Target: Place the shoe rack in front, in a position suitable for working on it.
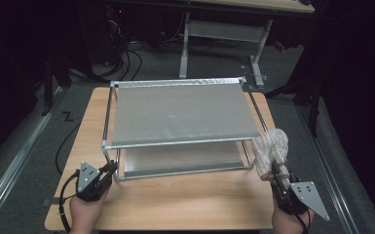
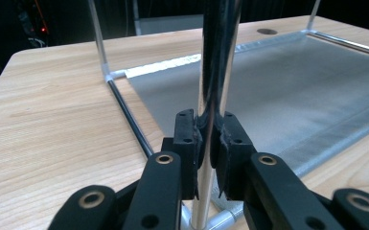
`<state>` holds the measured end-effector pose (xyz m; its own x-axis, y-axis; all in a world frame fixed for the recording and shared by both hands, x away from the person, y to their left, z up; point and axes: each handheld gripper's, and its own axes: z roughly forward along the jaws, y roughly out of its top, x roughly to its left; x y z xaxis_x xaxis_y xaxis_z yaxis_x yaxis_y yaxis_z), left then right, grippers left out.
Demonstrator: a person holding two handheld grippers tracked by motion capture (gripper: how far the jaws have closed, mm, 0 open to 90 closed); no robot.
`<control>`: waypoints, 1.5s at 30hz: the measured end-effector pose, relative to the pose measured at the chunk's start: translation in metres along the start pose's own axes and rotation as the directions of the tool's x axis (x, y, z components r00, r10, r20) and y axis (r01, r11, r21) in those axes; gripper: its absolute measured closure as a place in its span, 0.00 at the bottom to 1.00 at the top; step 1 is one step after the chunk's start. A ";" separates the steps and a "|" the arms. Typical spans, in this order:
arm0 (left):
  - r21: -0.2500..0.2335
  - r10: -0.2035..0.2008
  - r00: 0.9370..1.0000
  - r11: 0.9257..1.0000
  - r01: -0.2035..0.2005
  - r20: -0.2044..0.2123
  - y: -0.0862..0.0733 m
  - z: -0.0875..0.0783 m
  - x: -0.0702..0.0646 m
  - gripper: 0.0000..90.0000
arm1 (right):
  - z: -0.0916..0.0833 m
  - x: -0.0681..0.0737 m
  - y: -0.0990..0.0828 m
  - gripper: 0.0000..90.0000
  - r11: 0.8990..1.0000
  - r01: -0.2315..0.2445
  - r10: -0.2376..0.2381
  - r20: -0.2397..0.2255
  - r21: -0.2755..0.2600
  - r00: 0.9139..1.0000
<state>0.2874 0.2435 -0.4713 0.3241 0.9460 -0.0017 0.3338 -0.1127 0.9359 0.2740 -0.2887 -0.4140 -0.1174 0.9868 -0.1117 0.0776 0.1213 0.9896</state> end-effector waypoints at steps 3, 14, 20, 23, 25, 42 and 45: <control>0.025 0.010 1.000 1.000 -0.010 -0.021 0.005 0.005 0.007 0.89 | 0.001 0.000 -0.009 0.79 1.000 0.004 -0.003 -0.010 0.031 1.000; 0.017 -0.011 0.999 1.000 0.012 -0.050 0.010 0.024 0.025 0.86 | 0.023 0.006 -0.039 0.79 0.981 0.025 -0.017 -0.043 0.191 0.999; -0.008 -0.017 0.999 1.000 0.017 -0.033 0.006 0.017 0.018 0.71 | 0.033 0.012 -0.050 0.79 0.962 0.045 -0.027 -0.069 0.269 0.997; -0.013 -0.035 0.998 0.999 0.034 -0.047 0.003 0.012 0.014 0.66 | 0.037 0.014 -0.054 0.79 0.952 0.053 -0.029 -0.084 0.301 0.996; -0.012 -0.041 0.998 0.999 0.040 -0.054 -0.002 0.010 0.011 0.63 | 0.039 0.013 -0.057 0.78 0.945 0.049 -0.022 -0.088 0.323 0.996; -0.011 -0.051 0.999 0.999 0.051 -0.016 -0.018 0.003 0.025 0.59 | 0.033 0.013 -0.039 0.78 0.970 0.015 0.000 -0.061 0.242 0.998; -0.015 -0.050 0.999 0.999 0.050 -0.020 -0.019 0.000 0.025 0.59 | 0.030 0.014 -0.029 0.78 0.981 0.015 -0.004 -0.058 0.191 0.998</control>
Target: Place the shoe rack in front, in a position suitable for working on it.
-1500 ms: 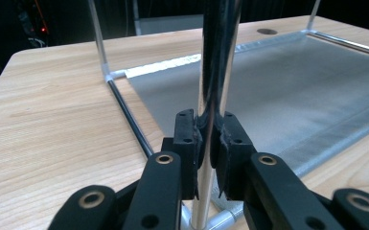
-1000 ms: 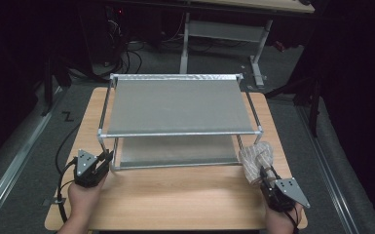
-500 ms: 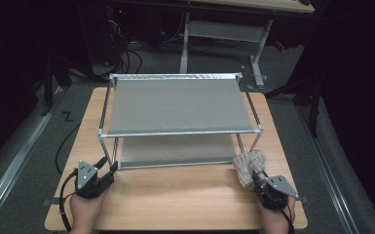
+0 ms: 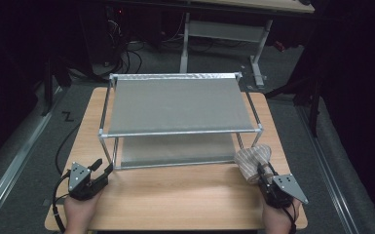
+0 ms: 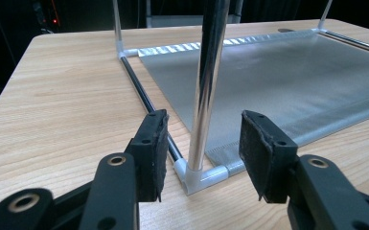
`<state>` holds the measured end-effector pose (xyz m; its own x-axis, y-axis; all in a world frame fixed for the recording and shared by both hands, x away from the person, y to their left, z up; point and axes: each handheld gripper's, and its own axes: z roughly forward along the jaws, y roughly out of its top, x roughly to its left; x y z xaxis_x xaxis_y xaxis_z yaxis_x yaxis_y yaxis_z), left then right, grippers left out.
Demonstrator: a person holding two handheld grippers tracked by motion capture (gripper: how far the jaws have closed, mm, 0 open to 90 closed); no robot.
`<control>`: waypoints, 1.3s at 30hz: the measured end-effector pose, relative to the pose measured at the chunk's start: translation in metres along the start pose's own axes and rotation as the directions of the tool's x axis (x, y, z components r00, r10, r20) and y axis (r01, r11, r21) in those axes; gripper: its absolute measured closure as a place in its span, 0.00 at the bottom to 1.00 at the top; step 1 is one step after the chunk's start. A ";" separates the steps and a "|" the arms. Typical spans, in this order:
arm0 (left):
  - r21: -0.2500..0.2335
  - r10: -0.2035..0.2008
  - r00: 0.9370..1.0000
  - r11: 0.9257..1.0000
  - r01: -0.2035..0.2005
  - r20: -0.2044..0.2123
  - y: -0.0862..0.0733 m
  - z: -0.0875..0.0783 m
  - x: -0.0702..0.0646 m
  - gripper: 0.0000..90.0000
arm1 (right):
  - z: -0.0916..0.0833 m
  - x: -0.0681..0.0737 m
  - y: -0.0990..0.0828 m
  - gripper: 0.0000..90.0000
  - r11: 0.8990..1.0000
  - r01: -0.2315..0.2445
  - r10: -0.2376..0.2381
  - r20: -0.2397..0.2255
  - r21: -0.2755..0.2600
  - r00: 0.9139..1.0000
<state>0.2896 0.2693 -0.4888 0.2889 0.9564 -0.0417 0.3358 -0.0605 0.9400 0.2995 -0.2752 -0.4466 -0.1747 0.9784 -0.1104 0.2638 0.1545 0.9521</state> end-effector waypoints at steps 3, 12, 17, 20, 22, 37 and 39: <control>0.001 0.001 1.000 1.000 -0.001 -0.001 -0.001 -0.001 0.000 0.59 | -0.005 0.002 0.009 0.78 0.999 0.006 -0.006 0.004 -0.048 1.000; 0.009 0.010 1.000 1.000 -0.010 0.009 -0.002 -0.001 -0.003 0.59 | -0.020 0.002 0.034 0.78 0.982 0.004 0.000 0.024 -0.187 1.000; 0.005 0.012 1.000 1.000 -0.012 0.012 -0.001 -0.001 -0.004 0.59 | -0.016 0.004 0.029 0.78 0.988 0.013 -0.011 0.017 -0.157 1.000; 0.000 0.012 1.000 1.000 -0.012 0.014 0.000 -0.001 -0.004 0.59 | -0.009 0.003 0.020 0.78 0.994 0.009 -0.008 0.014 -0.107 1.000; -0.001 0.011 1.000 1.000 -0.011 0.014 0.000 -0.001 -0.004 0.59 | -0.004 0.001 0.011 0.78 0.998 0.006 -0.006 0.010 -0.064 1.000; -0.016 0.004 0.999 1.000 -0.003 0.036 0.005 0.005 -0.004 0.59 | 0.020 -0.001 -0.027 0.77 0.987 0.018 -0.017 -0.009 0.158 1.000; -0.014 0.005 0.999 1.000 -0.005 0.040 0.006 0.007 -0.004 0.59 | 0.021 -0.003 -0.031 0.76 0.983 0.010 -0.007 -0.015 0.185 1.000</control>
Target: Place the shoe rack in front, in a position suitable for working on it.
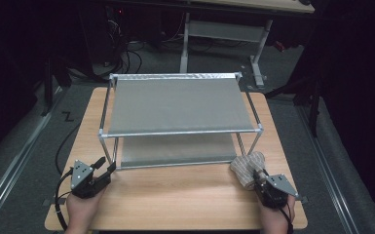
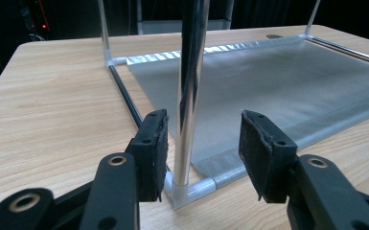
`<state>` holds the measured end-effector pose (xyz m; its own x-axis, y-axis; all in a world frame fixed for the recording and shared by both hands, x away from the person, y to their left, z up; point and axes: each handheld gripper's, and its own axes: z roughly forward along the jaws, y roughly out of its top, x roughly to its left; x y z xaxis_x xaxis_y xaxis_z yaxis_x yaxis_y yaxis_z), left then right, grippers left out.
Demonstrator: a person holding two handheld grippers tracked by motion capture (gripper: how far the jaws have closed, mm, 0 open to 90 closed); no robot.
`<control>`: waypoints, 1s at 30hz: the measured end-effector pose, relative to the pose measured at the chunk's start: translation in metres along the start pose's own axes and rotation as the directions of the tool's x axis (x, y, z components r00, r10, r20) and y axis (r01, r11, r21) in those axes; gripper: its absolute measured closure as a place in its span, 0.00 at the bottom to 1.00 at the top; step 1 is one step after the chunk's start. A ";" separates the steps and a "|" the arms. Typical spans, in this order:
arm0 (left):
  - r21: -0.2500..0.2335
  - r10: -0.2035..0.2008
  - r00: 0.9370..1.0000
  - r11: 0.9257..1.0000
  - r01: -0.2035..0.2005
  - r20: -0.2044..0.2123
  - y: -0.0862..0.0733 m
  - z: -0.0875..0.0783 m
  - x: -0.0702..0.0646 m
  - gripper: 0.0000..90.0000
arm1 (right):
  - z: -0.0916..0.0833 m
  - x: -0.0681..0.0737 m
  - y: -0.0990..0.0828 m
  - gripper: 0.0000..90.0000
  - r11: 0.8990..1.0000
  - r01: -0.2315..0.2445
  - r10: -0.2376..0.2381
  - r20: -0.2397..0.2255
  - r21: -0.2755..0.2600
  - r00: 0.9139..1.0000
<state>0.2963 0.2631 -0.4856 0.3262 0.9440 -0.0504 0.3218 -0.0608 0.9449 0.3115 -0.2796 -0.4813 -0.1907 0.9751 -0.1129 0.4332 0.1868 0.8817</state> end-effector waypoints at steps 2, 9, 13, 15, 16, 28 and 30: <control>0.001 0.000 1.000 1.000 0.000 0.003 0.000 0.001 -0.001 0.59 | 0.000 -0.001 -0.002 0.74 1.000 -0.007 0.007 -0.005 0.017 1.000; 0.002 -0.002 1.000 1.000 0.002 0.003 0.000 0.001 0.000 0.59 | 0.002 -0.004 -0.005 0.59 0.998 -0.033 0.034 -0.026 0.061 0.999; 0.002 -0.006 1.000 1.000 0.006 0.004 0.000 0.001 0.000 0.59 | 0.005 -0.005 -0.006 0.47 0.996 -0.047 0.050 -0.030 0.081 0.998; 0.003 -0.008 1.000 1.000 0.008 0.005 0.000 0.002 -0.001 0.59 | 0.008 -0.006 -0.008 0.43 0.993 -0.051 0.054 -0.029 0.103 0.998; 0.003 -0.006 1.000 1.000 0.006 0.005 0.000 0.002 -0.001 0.59 | 0.010 -0.006 -0.009 0.42 0.992 -0.060 0.064 -0.029 0.110 0.998; -0.002 0.009 1.000 1.000 -0.009 -0.015 0.001 0.002 -0.002 0.62 | 0.018 -0.007 -0.011 0.73 0.979 -0.059 0.082 -0.110 0.196 0.991; -0.002 0.009 1.000 1.000 -0.010 -0.017 0.001 0.001 -0.002 0.63 | 0.016 -0.008 -0.010 0.76 0.980 -0.053 0.075 -0.107 0.193 0.991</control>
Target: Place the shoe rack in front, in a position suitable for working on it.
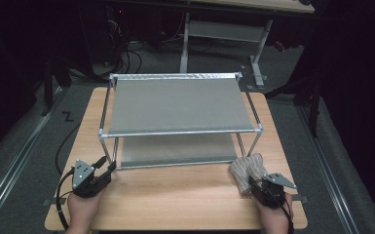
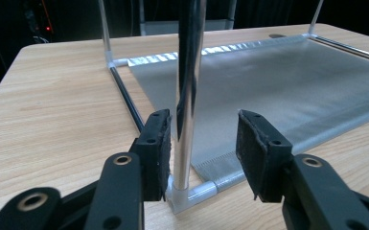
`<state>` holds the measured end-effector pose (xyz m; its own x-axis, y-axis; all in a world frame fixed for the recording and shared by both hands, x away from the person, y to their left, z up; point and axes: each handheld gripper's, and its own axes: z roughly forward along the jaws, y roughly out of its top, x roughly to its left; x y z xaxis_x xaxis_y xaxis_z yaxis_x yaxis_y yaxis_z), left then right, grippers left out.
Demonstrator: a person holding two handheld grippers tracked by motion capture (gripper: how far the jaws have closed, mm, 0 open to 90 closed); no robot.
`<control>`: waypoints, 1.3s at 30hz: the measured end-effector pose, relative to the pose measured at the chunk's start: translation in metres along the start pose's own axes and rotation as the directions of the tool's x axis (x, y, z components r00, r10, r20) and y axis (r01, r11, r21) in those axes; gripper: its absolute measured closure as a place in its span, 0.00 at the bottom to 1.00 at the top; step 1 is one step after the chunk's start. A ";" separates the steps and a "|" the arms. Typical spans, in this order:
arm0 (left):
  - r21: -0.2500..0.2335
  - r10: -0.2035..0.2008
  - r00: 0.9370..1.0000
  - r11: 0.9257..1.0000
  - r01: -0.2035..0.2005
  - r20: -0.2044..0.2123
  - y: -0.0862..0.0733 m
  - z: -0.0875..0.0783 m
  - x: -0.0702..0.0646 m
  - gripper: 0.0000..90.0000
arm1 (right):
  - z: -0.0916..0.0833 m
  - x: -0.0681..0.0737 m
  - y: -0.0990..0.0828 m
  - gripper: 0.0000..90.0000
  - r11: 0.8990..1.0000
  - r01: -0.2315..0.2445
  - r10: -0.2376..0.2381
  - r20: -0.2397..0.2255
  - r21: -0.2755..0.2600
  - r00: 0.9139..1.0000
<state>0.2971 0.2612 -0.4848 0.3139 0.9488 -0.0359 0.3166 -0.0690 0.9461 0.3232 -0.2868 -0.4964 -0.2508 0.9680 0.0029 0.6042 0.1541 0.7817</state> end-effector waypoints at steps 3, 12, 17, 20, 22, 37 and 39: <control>-0.003 -0.003 1.000 1.000 0.003 -0.009 0.000 -0.001 0.001 0.65 | -0.008 0.000 0.002 0.77 0.999 0.018 -0.018 0.021 -0.028 1.000; -0.013 0.007 1.000 1.000 -0.008 -0.020 0.002 -0.003 0.001 0.69 | -0.031 -0.017 0.005 0.77 0.990 -0.020 0.037 0.122 -0.143 0.992; -0.022 0.009 0.999 1.000 -0.009 -0.037 0.002 -0.005 0.001 0.74 | -0.035 -0.026 0.006 0.76 0.983 -0.039 0.069 0.164 -0.177 0.984; -0.029 0.006 0.999 1.000 -0.008 -0.045 0.003 -0.006 0.001 0.77 | -0.034 -0.029 0.009 0.76 0.980 -0.047 0.081 0.172 -0.194 0.982; -0.029 0.000 0.999 1.000 -0.002 -0.042 0.003 -0.006 0.000 0.77 | -0.034 -0.030 0.010 0.76 0.979 -0.047 0.082 0.172 -0.196 0.982; 0.007 0.004 0.996 1.000 -0.003 -0.093 0.014 0.002 -0.004 0.89 | 0.005 -0.031 0.054 0.76 0.982 -0.016 0.046 0.157 -0.189 0.987; 0.010 0.005 0.995 1.000 -0.004 -0.100 0.014 0.005 -0.004 0.89 | 0.011 -0.029 0.058 0.76 0.982 -0.011 0.036 0.132 -0.187 0.991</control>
<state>0.3054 0.2551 -0.4730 0.2248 0.9744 0.0012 0.3240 -0.0759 0.9430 0.3736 -0.3038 -0.4582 -0.1272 0.9906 -0.0512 0.4548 0.1041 0.8845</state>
